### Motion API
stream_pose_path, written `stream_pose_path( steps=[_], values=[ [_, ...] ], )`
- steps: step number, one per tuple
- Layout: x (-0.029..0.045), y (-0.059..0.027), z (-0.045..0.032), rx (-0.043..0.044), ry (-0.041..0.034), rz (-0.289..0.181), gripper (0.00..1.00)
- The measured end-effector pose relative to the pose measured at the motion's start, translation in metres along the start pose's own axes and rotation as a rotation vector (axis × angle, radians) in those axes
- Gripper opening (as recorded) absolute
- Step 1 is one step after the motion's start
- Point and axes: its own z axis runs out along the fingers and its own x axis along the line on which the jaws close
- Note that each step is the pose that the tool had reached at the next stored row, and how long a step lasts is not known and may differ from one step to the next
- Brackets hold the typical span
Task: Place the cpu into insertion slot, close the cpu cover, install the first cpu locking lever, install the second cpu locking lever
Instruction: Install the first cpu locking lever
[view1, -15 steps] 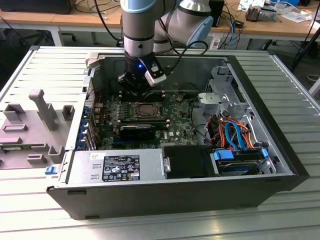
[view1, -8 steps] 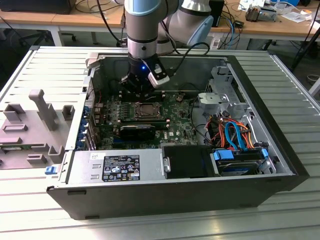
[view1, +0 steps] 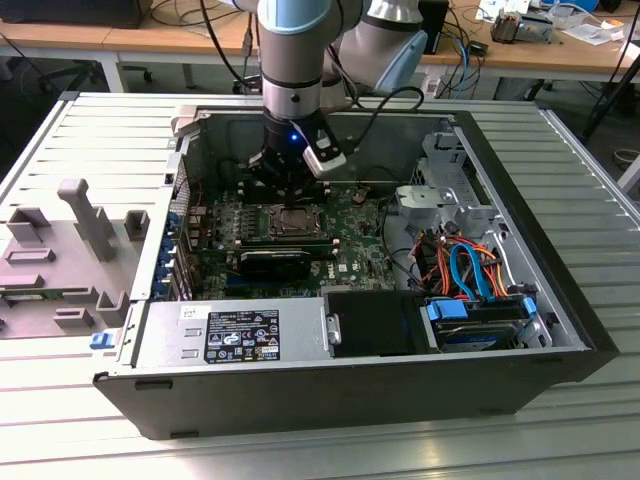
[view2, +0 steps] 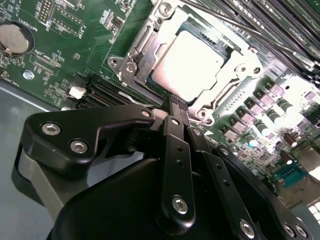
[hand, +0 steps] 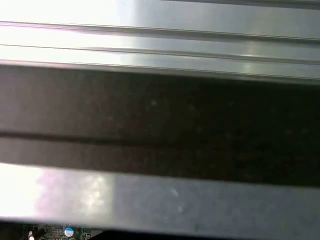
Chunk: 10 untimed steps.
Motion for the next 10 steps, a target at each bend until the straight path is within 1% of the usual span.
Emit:
stream_pose_path(
  steps=[7,8,9,10],
  values=[
    [-0.0087,-0.0006,0.0015,0.0007,0.0002,0.000,0.11],
    [-0.0125,-0.0009,0.0024,0.0007,0.0002,0.000,0.11],
    [-0.0183,-0.0014,0.0037,0.0007,0.0004,0.000,0.11],
    [-0.0200,-0.0015,0.0041,0.0008,0.0003,0.000,0.11]
  ],
)
